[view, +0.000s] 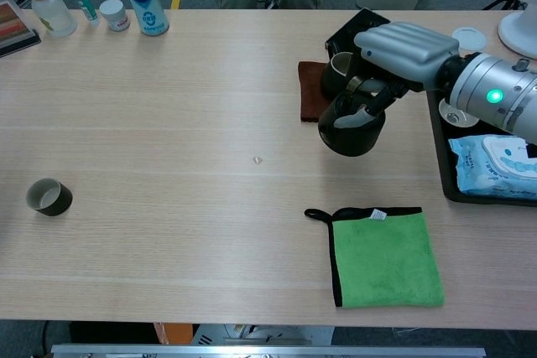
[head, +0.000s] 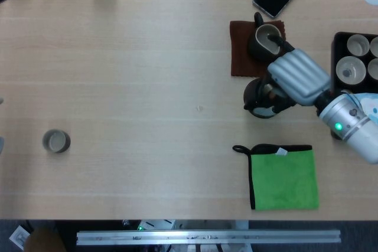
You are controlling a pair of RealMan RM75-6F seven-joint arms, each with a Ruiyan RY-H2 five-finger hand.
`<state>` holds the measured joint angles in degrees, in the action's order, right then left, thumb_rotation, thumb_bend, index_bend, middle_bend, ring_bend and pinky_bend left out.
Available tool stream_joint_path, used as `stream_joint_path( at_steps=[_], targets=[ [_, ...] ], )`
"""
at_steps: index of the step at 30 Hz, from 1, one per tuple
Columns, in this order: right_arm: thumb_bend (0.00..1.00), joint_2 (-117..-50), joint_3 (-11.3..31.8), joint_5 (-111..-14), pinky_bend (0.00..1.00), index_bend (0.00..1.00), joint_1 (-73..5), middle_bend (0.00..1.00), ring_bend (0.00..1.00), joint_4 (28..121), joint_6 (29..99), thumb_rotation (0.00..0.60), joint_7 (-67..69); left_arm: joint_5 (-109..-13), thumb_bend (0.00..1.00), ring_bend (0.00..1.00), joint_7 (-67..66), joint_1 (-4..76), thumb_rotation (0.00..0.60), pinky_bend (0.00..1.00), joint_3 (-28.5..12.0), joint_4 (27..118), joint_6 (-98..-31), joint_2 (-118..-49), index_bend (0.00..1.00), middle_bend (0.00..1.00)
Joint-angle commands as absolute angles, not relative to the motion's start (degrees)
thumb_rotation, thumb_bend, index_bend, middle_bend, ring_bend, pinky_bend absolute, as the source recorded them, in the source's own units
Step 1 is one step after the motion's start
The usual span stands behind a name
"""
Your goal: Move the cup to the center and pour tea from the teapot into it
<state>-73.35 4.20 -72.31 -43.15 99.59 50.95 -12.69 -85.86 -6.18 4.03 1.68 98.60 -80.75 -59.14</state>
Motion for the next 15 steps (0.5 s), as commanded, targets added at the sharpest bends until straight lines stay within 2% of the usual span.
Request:
stream_joint_path(
  at_steps=[1,15],
  targets=[
    [0.21,-73.42,4.07,-72.91,0.01,1.00,-42.76,0.96,0.88,99.80,51.48,0.386,-12.86,-85.91,0.34,0.11,-6.13,4.09,0.600,0.03,1.68,98.54,-80.69,-59.17,0.21,0.19],
    [0.46,-73.85,4.15,-73.97,0.02,1.00,-41.93,0.96,0.88,99.40,52.82,0.388,-14.28,-86.33,0.34,0.11,-5.50,4.24,0.600,0.03,1.58,97.99,-80.90,-59.42,0.21,0.19]
  ],
)
